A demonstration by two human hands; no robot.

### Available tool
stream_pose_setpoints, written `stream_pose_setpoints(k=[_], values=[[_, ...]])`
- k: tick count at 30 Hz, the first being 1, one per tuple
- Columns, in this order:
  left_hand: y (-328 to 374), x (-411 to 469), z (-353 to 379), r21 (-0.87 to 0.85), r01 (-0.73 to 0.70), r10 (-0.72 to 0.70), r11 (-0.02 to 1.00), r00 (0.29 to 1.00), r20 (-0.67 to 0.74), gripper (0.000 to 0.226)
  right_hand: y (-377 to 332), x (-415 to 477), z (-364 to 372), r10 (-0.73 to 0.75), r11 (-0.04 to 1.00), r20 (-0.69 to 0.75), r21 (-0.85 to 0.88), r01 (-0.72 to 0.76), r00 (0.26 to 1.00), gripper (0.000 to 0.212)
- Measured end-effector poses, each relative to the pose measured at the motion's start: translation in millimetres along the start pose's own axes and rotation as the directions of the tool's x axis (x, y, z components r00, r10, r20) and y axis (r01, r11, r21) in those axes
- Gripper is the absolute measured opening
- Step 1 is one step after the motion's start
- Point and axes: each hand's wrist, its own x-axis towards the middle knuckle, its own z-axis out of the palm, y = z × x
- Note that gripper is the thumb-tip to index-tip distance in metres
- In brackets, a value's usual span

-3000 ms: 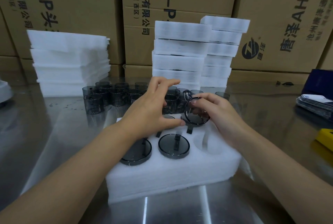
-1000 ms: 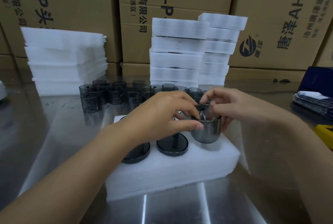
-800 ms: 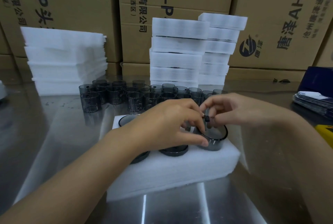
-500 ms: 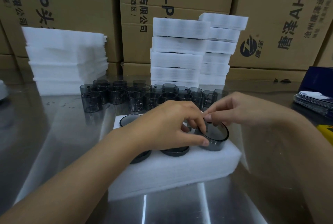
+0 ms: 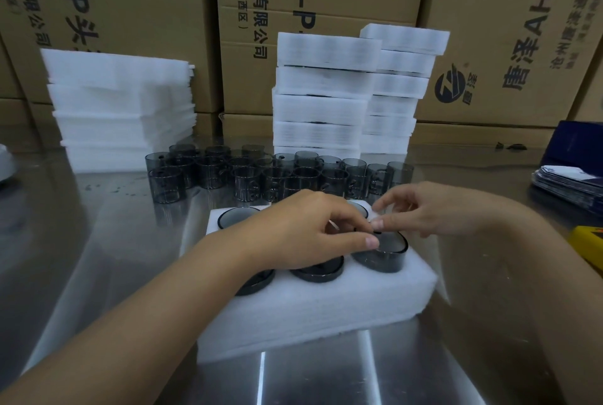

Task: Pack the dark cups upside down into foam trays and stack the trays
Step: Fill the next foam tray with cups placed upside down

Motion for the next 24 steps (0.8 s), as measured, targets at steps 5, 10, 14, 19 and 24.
stream_pose_setpoints(k=[5, 10, 14, 19, 24], values=[[-1.2, 1.1, 1.1, 0.107, 0.01, -0.01, 0.994, 1.0, -0.004, 0.036, 4.9, -3.4, -2.1, 0.038, 0.999, 0.125, 0.027, -0.042, 0.991, 0.077], [-3.6, 1.8, 0.0, 0.156, 0.003, -0.005, 0.988, 1.0, 0.012, 0.036, 6.2, -7.5, -2.4, -0.005, 0.994, 0.233, 0.107, -0.02, 0.972, 0.076], [-6.4, 2.3, -0.8, 0.163, 0.004, -0.007, 0.987, 1.0, 0.017, 0.037, 7.4, -8.7, -1.1, -0.012, 0.99, 0.266, 0.135, -0.026, 0.964, 0.074], [-9.6, 4.4, 1.7, 0.188, 0.029, -0.041, 0.982, 0.997, 0.059, 0.042, 5.8, -5.8, 4.3, 0.055, 0.991, 0.317, 0.096, -0.089, 0.947, 0.08], [-6.3, 4.4, 1.6, 0.22, 0.044, -0.058, 0.975, 0.997, 0.058, 0.041, -5.2, -7.4, 2.6, 0.114, 0.99, 0.273, 0.053, -0.134, 0.955, 0.08]])
